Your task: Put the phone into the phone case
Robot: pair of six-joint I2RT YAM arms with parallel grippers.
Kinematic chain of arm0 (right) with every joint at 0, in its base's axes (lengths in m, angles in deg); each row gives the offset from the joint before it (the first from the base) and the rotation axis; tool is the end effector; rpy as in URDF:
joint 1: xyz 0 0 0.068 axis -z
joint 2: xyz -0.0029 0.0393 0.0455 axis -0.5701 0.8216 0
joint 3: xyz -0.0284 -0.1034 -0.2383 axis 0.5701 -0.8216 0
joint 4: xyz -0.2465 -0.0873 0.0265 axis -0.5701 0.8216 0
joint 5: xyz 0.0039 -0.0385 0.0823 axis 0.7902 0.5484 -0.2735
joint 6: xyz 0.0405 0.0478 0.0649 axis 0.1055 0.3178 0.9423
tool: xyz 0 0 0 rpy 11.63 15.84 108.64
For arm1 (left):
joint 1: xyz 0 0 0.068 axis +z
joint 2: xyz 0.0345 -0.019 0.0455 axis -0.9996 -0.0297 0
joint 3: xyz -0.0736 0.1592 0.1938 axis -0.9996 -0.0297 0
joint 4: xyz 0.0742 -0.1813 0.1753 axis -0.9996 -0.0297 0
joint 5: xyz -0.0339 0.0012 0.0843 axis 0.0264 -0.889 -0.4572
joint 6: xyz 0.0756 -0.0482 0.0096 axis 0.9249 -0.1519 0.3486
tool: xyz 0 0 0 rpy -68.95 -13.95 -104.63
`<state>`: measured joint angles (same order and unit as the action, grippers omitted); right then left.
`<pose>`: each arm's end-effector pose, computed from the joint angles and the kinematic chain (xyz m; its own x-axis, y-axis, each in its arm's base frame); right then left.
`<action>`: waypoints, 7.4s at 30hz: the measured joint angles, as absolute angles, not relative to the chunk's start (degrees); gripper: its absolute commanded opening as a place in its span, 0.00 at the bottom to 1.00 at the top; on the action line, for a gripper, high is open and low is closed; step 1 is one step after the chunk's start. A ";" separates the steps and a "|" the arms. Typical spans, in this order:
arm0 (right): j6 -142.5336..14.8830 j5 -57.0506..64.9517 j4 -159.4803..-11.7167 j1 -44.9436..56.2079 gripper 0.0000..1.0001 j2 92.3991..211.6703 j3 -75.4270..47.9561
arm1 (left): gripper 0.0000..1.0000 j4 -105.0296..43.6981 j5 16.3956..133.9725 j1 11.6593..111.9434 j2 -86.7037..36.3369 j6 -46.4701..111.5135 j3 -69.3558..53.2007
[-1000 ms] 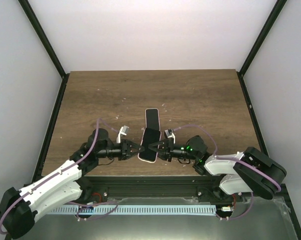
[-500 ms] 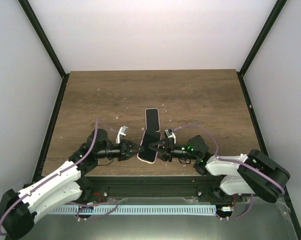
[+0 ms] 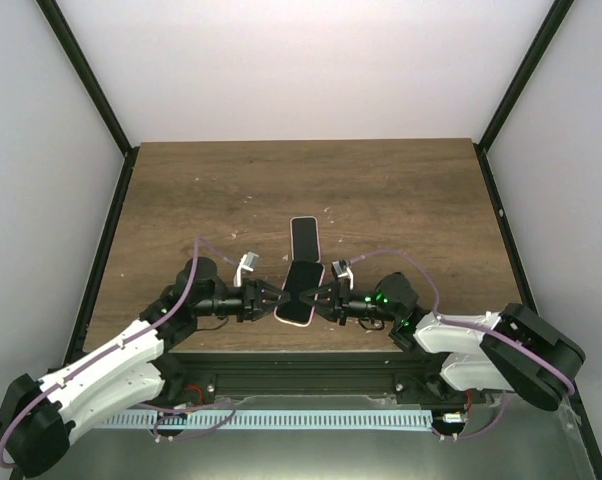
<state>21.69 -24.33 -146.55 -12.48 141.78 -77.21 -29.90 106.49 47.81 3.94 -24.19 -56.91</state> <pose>0.1390 0.2201 0.1765 -0.9927 0.1184 0.0233 0.0203 -0.0265 0.9994 0.1370 -0.1845 0.2082 -0.9844 -0.1013 -0.1442 0.1109 0.2803 -0.9535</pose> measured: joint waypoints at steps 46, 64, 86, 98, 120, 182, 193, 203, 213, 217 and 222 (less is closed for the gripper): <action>-29.34 -45.25 -89.94 -6.56 0.64 171.33 -49.43 | 0.30 -48.10 94.47 55.35 -16.39 1.29 -51.32; -7.68 -24.31 -84.24 -17.88 0.79 144.86 -63.39 | 0.34 -47.80 90.63 55.37 -23.01 5.73 -49.59; 8.91 -18.23 -101.18 -24.40 0.39 151.55 -68.88 | 0.16 -46.59 90.93 55.70 -29.43 9.97 -49.09; 9.54 -14.52 -107.45 -23.48 0.27 147.77 -74.17 | 0.15 -46.46 90.56 55.70 -29.11 9.18 -49.35; -9.36 -11.19 -94.23 -20.05 0.41 146.87 -66.41 | 0.27 -49.98 91.57 55.68 -21.76 5.40 -50.58; -14.72 -34.91 -118.68 -6.56 0.08 125.02 -70.78 | 0.70 -35.38 114.04 55.68 6.21 -3.82 -50.36; -10.72 -37.25 -123.69 -6.41 0.15 125.02 -71.22 | 0.00 -31.77 117.01 55.72 6.15 -6.27 -50.73; -7.90 -37.27 -124.39 -6.28 0.09 127.36 -71.55 | 0.01 -32.43 116.53 55.79 3.88 -6.40 -50.66; 0.21 -31.65 -126.53 -6.23 0.03 127.77 -72.62 | 0.61 -33.02 115.28 56.01 1.97 -10.05 -50.31; 4.03 -25.69 -126.86 -6.23 0.03 126.57 -72.73 | 0.62 -27.29 116.33 56.01 1.97 -15.23 -54.42; 7.25 -18.73 -126.71 -6.26 0.03 126.04 -72.73 | 0.62 -22.75 116.53 55.26 1.95 -20.21 -58.47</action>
<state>7.25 -18.73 -126.71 -6.26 126.04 -72.73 -22.75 116.53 55.26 1.95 -20.21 -58.47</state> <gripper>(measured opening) 0.114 0.618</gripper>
